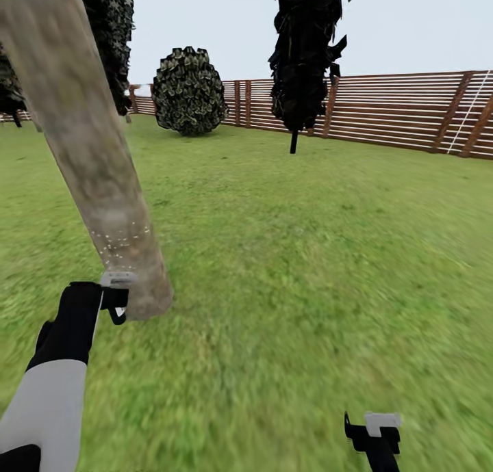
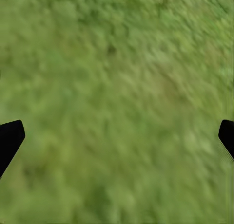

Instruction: In the garden, pick up the pesticide atomizer on the floor and spray pesticide onto both trees until each tree trunk is fully covered.

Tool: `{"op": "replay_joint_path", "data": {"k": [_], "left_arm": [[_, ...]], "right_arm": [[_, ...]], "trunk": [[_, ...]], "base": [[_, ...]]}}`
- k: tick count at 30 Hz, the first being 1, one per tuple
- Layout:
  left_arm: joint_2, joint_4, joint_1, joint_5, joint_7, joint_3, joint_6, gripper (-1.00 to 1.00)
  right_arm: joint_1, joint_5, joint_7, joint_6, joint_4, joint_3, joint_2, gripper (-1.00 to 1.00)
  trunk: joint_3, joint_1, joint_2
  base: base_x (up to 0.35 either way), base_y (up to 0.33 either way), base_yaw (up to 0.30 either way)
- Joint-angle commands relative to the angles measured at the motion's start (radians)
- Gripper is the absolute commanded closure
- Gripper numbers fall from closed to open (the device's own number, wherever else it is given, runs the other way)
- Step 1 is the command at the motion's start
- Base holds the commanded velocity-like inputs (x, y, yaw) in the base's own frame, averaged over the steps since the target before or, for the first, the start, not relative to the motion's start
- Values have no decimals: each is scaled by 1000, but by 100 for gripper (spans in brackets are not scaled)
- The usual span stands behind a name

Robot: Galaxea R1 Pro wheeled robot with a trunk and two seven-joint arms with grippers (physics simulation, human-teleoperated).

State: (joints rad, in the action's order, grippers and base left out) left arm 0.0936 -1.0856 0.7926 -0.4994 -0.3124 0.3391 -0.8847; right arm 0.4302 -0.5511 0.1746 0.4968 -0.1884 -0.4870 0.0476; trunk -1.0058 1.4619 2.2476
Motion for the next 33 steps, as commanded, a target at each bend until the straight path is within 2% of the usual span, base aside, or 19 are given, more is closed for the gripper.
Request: {"op": "replay_joint_path", "data": {"k": [1,8,10,13,16,19,33], "left_arm": [[-3,6,-1,-10,-10,1,1,100],[1,48,-1,-10,-2,3,5,100],[0,60,-1,-7,34,2,6,100],[1,82,-1,-3,52,5,11,100],[0,89,-1,-1,54,46,16,100],[-1,89,-1,-1,55,72,19,100],[-11,72,0,1,56,80,20,100]], "right_arm": [[1,-11,5,3,2,-5,0,-100],[1,-11,5,3,2,-5,0,-100],[1,-11,5,3,3,-4,0,-100],[1,-12,5,4,36,-5,0,-100],[1,-12,5,5,47,-5,0,-100],[1,-12,5,5,49,-5,0,-100],[1,-12,5,6,49,-5,5,-100]], "trunk": [[-1,0,0],[-1,0,0],[-1,0,0],[-1,0,0],[-1,0,0],[-1,0,0],[-1,0,0]], "base": [[216,-216,54],[231,-202,3],[231,-202,95],[231,-202,228],[169,-223,269],[34,-263,230],[29,-270,12]]}}
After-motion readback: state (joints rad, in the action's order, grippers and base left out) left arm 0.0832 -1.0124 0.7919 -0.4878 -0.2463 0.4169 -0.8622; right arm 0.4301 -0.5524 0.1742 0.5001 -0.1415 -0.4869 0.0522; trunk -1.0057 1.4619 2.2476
